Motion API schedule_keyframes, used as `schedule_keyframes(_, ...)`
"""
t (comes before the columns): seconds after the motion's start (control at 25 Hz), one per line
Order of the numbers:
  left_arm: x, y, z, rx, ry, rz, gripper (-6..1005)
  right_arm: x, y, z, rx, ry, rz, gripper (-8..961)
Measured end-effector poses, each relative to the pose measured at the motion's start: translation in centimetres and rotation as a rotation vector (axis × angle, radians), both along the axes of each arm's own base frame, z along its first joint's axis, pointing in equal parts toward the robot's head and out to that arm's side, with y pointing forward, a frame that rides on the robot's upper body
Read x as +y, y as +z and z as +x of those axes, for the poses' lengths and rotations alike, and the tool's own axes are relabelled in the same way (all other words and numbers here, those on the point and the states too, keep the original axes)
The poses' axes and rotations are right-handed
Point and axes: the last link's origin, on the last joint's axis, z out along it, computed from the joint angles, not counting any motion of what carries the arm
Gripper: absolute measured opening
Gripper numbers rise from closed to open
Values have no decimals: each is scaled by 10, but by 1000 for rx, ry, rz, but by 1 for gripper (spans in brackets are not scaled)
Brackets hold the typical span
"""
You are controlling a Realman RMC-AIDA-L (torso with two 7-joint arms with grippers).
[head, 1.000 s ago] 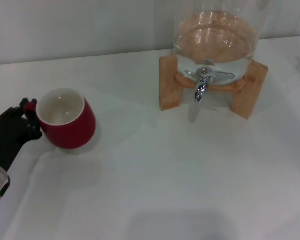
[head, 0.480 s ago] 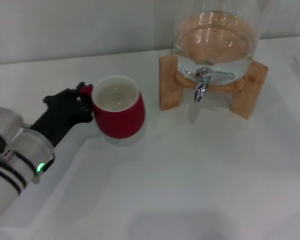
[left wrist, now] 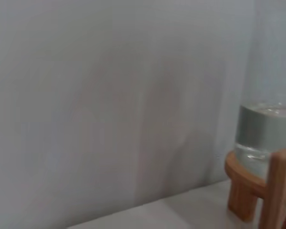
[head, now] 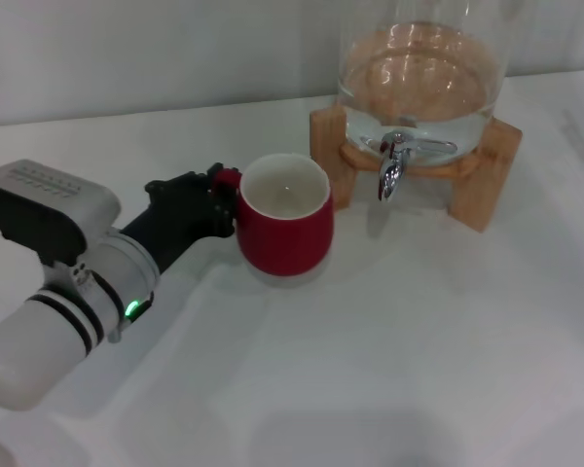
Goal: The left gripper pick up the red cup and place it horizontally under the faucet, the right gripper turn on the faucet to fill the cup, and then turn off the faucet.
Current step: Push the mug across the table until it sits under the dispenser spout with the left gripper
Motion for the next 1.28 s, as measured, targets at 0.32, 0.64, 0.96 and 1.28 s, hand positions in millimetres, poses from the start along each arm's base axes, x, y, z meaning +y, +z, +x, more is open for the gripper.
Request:
schedule_keyframes(0.32, -7, -9, 9, 10, -39, -36, 137, 0, 0, -2, 0, 11, 2, 674)
schedule_keyframes(0.64, -6, -16, 13, 54, -49, -66, 137, 2, 0, -4, -1, 16, 1, 674)
schedule_keyframes(0.96, 0, -20, 15, 80, -16, -88, 137, 3, -2, -5, -5, 21, -7, 674)
schedule_keyframes(1.28, 4, -21, 21, 81, -7, -97, 137, 4, -3, -7, -8, 27, -15, 674)
